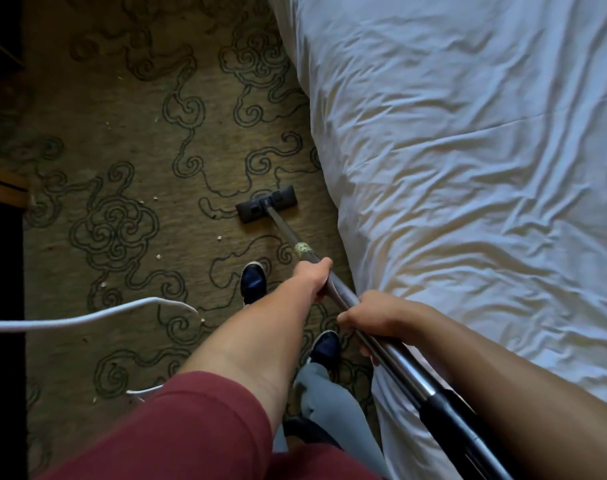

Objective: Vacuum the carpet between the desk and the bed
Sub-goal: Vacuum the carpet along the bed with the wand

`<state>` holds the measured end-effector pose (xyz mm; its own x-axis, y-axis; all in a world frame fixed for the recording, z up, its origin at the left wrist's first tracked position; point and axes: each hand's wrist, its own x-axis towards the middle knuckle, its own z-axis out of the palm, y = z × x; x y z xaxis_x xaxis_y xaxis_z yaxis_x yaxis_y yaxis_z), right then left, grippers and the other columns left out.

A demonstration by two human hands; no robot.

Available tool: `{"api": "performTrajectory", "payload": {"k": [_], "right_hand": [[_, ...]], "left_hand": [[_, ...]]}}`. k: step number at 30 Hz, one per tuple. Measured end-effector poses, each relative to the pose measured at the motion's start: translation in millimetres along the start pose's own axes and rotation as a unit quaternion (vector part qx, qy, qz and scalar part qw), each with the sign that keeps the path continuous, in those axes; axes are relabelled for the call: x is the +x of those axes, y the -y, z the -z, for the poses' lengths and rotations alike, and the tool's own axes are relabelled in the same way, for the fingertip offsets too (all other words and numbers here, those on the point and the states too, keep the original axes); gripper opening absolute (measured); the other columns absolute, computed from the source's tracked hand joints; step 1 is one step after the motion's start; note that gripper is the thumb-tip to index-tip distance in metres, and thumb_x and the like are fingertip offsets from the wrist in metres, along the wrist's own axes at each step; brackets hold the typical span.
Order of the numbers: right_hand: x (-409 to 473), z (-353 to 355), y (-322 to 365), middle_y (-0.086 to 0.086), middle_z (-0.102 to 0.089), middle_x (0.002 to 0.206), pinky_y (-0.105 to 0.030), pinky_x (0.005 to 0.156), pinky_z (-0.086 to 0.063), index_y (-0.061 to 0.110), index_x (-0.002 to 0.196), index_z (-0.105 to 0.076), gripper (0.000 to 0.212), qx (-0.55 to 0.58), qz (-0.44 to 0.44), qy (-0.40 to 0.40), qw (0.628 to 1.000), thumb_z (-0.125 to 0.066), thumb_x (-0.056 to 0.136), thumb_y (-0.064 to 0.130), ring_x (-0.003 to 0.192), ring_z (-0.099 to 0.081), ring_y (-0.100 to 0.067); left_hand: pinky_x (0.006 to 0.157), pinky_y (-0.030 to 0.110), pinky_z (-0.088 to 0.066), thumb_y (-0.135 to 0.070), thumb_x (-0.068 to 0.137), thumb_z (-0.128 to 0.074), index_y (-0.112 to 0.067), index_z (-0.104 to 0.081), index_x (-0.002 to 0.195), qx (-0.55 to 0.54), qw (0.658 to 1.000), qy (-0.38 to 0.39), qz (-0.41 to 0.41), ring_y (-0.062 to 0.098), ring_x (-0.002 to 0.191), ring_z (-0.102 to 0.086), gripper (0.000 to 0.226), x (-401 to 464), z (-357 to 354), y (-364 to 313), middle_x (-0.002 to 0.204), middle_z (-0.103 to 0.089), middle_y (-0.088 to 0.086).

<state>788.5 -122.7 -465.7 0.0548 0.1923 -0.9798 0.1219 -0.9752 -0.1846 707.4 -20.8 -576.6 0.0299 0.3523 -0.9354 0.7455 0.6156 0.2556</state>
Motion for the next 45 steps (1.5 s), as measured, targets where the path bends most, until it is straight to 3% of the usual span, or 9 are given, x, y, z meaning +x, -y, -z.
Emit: {"api": "performTrajectory", "payload": {"k": [11, 16, 20, 25, 31, 34, 36, 41, 45], "right_hand": [[-14, 13, 57, -0.016, -0.072, 0.072, -0.034, 0.048, -0.057, 0.006, 0.101, -0.053, 0.03, -0.029, 0.029, 0.032, 0.999, -0.068, 0.085, 0.025, 0.057, -0.073, -0.028], [-3, 18, 162, -0.014, -0.071, 0.084, -0.035, 0.059, -0.06, 0.006, 0.109, -0.057, 0.041, -0.06, 0.076, 0.01, 0.995, -0.07, 0.078, 0.03, 0.063, -0.072, -0.025], [24, 3, 256, -0.014, -0.07, 0.081, -0.031, 0.051, -0.057, 0.003, 0.108, -0.055, 0.039, -0.078, 0.068, -0.014, 0.994, -0.07, 0.08, 0.026, 0.055, -0.069, -0.023], [55, -10, 351, -0.013, -0.071, 0.088, -0.036, 0.065, -0.063, 0.01, 0.103, -0.055, 0.03, -0.094, 0.045, -0.03, 0.994, -0.069, 0.083, 0.027, 0.069, -0.072, -0.023], [104, -4, 453, -0.013, -0.071, 0.087, -0.04, 0.072, -0.062, 0.01, 0.096, -0.056, 0.029, -0.135, 0.031, -0.034, 0.99, -0.071, 0.079, 0.027, 0.071, -0.072, -0.024], [126, 4, 494, -0.011, -0.071, 0.078, -0.033, 0.054, -0.061, 0.01, 0.087, -0.056, 0.02, -0.159, 0.026, -0.018, 0.987, -0.069, 0.08, 0.024, 0.054, -0.07, -0.02], [138, 19, 518, -0.013, -0.07, 0.071, -0.028, 0.04, -0.054, 0.007, 0.087, -0.055, 0.019, -0.162, 0.028, -0.005, 0.986, -0.067, 0.079, 0.019, 0.042, -0.066, -0.02], [147, 71, 553, -0.015, -0.066, 0.058, -0.033, 0.043, -0.054, -0.003, 0.098, -0.057, 0.03, -0.176, 0.028, 0.013, 0.984, -0.064, 0.075, 0.017, 0.039, -0.064, -0.023], [167, 98, 610, -0.011, -0.068, 0.052, -0.027, 0.042, -0.054, 0.001, 0.079, -0.062, 0.018, -0.23, 0.065, 0.019, 0.971, -0.063, 0.073, 0.018, 0.041, -0.065, -0.024]], "left_hand": [[0.045, 0.022, -0.048, -0.04, 0.085, -0.058, -0.001, -0.063, 0.107, -0.028, 1.0, 0.001, -0.004, 0.026, 0.058, -0.065, 0.044, -6, 60, -36, 0.075, -0.066, 0.013], [0.055, 0.03, -0.052, -0.029, 0.088, -0.061, -0.002, -0.059, 0.103, -0.095, 0.995, -0.02, -0.039, 0.026, 0.062, -0.062, 0.031, 14, 151, -105, 0.076, -0.063, 0.014], [0.062, 0.035, -0.055, -0.029, 0.091, -0.061, -0.004, -0.055, 0.116, -0.151, 0.988, -0.015, -0.006, 0.029, 0.072, -0.063, 0.036, 52, 222, -147, 0.096, -0.063, 0.018], [0.081, 0.042, -0.058, -0.035, 0.096, -0.058, -0.009, -0.051, 0.129, -0.267, 0.962, 0.035, 0.053, 0.033, 0.093, -0.067, 0.042, 93, 289, -179, 0.113, -0.066, 0.018], [0.039, 0.037, -0.056, -0.033, 0.103, -0.049, -0.009, -0.044, 0.133, -0.367, 0.925, 0.048, 0.083, 0.031, 0.068, -0.066, 0.039, 158, 345, -227, 0.117, -0.061, 0.022], [0.051, 0.033, -0.055, -0.035, 0.103, -0.046, -0.007, -0.046, 0.13, -0.374, 0.925, -0.002, 0.071, 0.028, 0.061, -0.064, 0.039, 187, 362, -253, 0.096, -0.059, 0.016], [0.058, 0.039, -0.059, -0.034, 0.102, -0.047, -0.006, -0.047, 0.129, -0.381, 0.922, -0.006, 0.069, 0.031, 0.067, -0.067, 0.039, 205, 372, -272, 0.102, -0.062, 0.017], [0.092, 0.054, -0.055, -0.033, 0.097, -0.051, -0.003, -0.049, 0.125, -0.356, 0.929, -0.058, 0.084, 0.04, 0.105, -0.068, 0.042, 235, 368, -319, 0.121, -0.064, 0.024], [0.085, 0.052, -0.059, -0.031, 0.096, -0.054, 0.0, -0.053, 0.12, -0.395, 0.91, -0.11, 0.063, 0.039, 0.095, -0.072, 0.04, 262, 391, -363, 0.114, -0.067, 0.028]]}}
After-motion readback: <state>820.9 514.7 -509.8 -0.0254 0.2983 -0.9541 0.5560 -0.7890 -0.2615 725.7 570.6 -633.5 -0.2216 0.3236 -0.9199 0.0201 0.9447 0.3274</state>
